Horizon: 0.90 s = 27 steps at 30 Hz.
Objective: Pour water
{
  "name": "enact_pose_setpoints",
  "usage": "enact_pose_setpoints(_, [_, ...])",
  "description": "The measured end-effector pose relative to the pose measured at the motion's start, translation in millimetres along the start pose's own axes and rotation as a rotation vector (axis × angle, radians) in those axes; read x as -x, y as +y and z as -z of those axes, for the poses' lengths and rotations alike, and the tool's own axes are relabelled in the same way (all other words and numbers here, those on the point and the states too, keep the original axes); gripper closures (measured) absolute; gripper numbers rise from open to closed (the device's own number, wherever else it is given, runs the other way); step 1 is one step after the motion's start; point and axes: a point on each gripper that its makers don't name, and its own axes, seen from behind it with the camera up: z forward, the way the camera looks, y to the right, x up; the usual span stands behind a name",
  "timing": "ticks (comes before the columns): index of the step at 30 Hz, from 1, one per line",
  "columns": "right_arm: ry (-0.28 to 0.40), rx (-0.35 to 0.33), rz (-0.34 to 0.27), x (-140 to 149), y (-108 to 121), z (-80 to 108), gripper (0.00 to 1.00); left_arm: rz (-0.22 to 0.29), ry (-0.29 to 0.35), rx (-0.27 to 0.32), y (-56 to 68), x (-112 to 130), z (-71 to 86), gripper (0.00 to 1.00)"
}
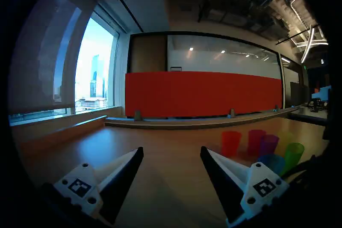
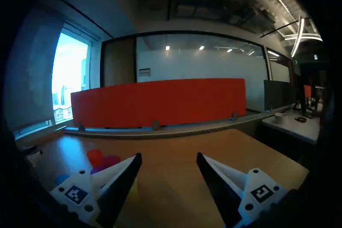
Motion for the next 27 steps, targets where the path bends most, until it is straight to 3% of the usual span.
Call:
enact_pose_setpoints(15, [0.006,-0.008,0.005,0.8,-1.6,2.2,0.00,-0.001,-0.002,0.002,0.0,1.3,-1.2,0.01])
enact_pose_setpoints(27, [0.080,-0.016,0.049,-0.9,3.0,2.5,0.01,-0.002,-0.002,0.002,0.0,1.8,-1.4,0.01])
